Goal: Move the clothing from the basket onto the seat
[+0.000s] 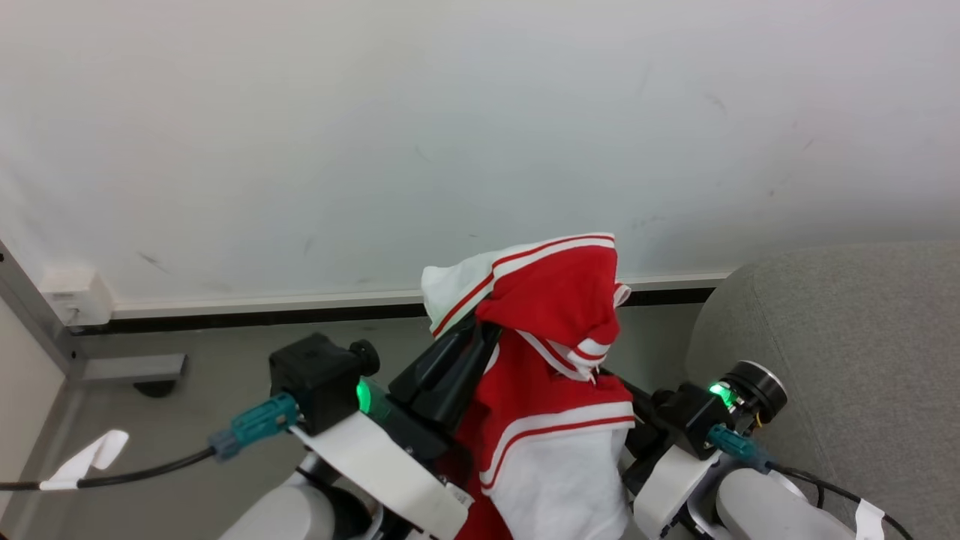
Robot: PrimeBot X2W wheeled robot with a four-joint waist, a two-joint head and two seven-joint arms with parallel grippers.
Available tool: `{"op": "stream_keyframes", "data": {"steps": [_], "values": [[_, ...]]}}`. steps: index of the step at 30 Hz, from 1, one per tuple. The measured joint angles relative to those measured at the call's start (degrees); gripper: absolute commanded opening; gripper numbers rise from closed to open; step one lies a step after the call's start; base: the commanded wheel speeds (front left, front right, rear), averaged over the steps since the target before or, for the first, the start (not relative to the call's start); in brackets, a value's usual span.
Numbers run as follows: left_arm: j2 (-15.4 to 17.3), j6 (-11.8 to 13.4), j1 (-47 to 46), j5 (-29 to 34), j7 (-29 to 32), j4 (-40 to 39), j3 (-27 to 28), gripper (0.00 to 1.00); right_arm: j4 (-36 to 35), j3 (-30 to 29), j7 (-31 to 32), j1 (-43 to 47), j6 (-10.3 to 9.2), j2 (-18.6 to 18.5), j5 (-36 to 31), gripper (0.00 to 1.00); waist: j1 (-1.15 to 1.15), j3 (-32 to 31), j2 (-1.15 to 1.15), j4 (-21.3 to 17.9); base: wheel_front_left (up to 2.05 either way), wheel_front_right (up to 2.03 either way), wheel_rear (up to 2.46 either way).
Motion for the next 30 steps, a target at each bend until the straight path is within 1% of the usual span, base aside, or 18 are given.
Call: {"op": "stream_keyframes", "data": {"steps": [1,2,12,20,25,30], "values": [[0.1,0.1,0.2,0.0,-0.3,0.4,-0.1,0.84,-0.1,-0.5,0.0,0.0,0.0,0.0,0.1,0.0,0.0,0.1,0.0,-0.2,0.0,0.0,0.0],[0.2,0.1,0.3,0.1,-0.3,0.8,-0.2,1.0,-0.3,-1.1,0.0,0.0,0.01,-0.1,0.3,0.0,0.0,0.1,0.0,-0.3,0.0,0.0,0.0],[0.7,0.4,2.9,1.5,-1.8,6.4,-1.9,1.0,-2.4,-8.2,0.0,0.0,0.0,-1.5,0.3,0.0,0.0,0.4,0.0,-1.4,0.0,0.0,0.0],[0.9,0.0,4.9,2.8,-3.9,11.8,-3.7,1.0,-4.5,-14.4,0.0,0.0,0.0,-3.3,-0.7,0.0,0.0,0.7,0.0,-2.4,0.0,0.0,0.0],[0.7,-0.3,5.1,3.0,-4.8,13.5,-4.1,1.0,-6.1,-17.1,0.0,-0.1,0.0,-4.3,-1.3,0.0,0.0,1.0,0.0,-4.1,0.0,0.0,0.0],[0.5,-0.5,5.1,3.0,-5.3,14.2,-4.2,1.0,-7.5,-18.0,0.0,0.0,0.0,-4.9,-1.6,0.0,0.0,1.3,0.0,-6.0,0.0,0.0,0.0]]}}
